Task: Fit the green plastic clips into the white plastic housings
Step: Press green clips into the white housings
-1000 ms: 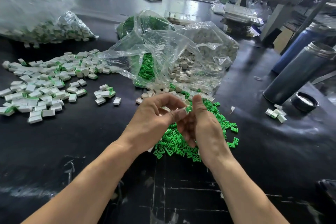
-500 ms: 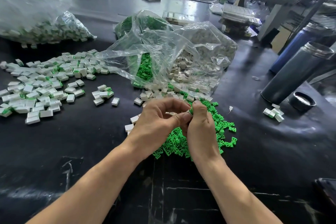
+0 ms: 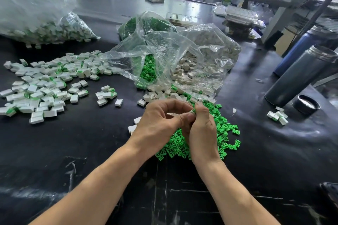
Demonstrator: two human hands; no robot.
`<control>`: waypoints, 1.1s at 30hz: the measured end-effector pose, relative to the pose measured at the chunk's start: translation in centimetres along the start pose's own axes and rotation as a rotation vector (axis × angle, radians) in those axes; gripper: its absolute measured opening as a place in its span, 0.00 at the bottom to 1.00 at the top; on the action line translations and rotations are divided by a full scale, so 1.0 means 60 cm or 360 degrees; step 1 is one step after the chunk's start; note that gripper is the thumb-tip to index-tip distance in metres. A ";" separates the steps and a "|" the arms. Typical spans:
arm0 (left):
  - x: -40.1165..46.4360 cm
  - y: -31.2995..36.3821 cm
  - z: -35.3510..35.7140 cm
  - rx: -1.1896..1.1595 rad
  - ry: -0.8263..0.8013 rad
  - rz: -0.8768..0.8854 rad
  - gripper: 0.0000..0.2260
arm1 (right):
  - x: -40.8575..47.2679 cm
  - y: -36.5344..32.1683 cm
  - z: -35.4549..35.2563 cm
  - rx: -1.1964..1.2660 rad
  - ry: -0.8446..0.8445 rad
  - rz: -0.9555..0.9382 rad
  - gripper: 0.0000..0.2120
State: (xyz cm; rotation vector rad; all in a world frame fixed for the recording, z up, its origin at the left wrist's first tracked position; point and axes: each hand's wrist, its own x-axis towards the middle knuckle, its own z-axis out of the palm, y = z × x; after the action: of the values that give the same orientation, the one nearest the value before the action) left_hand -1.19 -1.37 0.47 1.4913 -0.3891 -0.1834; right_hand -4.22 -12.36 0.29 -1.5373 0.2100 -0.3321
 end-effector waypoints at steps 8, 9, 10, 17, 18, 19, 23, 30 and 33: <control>-0.002 0.002 0.010 0.0021 0.0032 0.0047 0.03 | 0.010 0.010 -0.008 -0.0140 0.0035 -0.0126 0.26; -0.002 0.003 0.011 0.0012 0.0032 0.0060 0.03 | 0.011 0.012 -0.008 -0.0125 0.0052 -0.0129 0.25; -0.003 0.003 0.011 0.0005 0.0034 0.0068 0.03 | 0.012 0.012 -0.007 -0.0112 0.0064 -0.0128 0.24; -0.005 0.002 0.009 -0.0024 0.0029 0.0084 0.02 | 0.011 0.015 -0.004 -0.0203 0.0138 -0.0183 0.25; -0.005 0.002 0.009 -0.0022 0.0025 0.0087 0.02 | 0.011 0.015 -0.004 -0.0211 0.0143 -0.0190 0.25; -0.005 0.002 0.008 -0.0019 0.0023 0.0093 0.02 | 0.011 0.015 -0.004 -0.0216 0.0149 -0.0196 0.24; -0.006 0.003 0.008 -0.0021 0.0030 0.0096 0.02 | 0.008 0.013 -0.005 -0.0215 0.0113 -0.0210 0.25; -0.003 0.007 0.001 0.0047 0.0183 0.0086 0.03 | 0.010 0.007 -0.018 -0.0301 0.0092 -0.0156 0.27; -0.001 0.005 -0.007 0.0077 0.0243 0.0095 0.03 | 0.012 0.004 -0.035 -0.0249 0.0092 -0.0293 0.21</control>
State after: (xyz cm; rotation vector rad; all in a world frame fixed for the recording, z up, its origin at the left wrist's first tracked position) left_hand -1.12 -0.97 0.75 1.5280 -0.3167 -0.0125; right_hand -4.26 -14.56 0.04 -1.7075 0.1425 -0.5160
